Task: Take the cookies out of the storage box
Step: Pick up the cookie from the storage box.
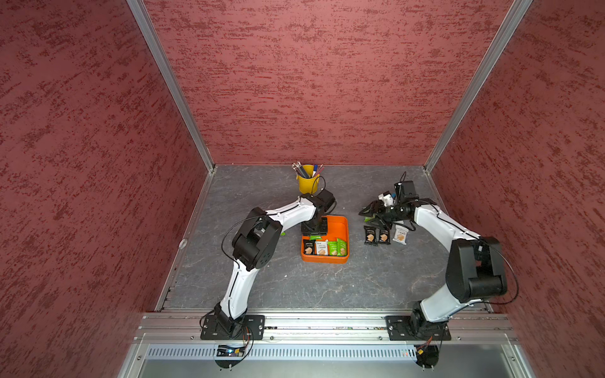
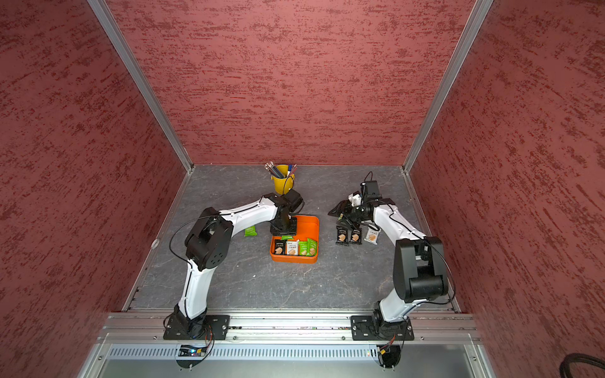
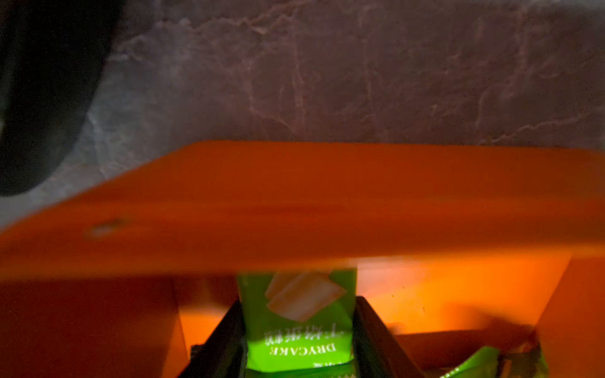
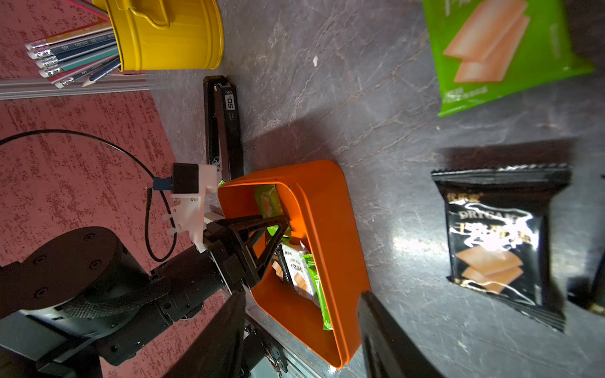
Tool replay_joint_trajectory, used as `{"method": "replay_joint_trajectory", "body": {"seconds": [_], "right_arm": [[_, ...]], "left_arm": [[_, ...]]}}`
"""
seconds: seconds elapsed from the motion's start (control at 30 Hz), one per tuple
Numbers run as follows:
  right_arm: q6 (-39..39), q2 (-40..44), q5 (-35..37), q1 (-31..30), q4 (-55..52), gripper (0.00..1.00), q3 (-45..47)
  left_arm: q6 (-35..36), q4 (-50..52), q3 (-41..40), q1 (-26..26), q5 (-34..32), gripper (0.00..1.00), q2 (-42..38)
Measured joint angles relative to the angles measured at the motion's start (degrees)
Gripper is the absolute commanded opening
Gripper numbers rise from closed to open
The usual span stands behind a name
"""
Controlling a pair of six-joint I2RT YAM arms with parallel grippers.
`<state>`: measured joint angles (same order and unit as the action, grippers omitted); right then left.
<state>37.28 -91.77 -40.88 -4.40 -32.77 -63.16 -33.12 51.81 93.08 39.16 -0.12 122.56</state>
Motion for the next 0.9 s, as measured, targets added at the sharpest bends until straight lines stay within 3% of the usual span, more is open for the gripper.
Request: {"method": "replay_joint_trajectory", "body": {"seconds": [0.43,0.9], "right_arm": [[1.38,2.03,0.66,0.00,-0.07,0.59,1.09],[9.35,2.10,-0.15,-0.94,8.24,0.59,3.80]], "left_arm": [[0.59,-0.46,0.00,-0.11,1.79,0.38,-1.66],[-0.83,-5.07,-5.66,-5.40,6.86,0.39,-20.46]]}}
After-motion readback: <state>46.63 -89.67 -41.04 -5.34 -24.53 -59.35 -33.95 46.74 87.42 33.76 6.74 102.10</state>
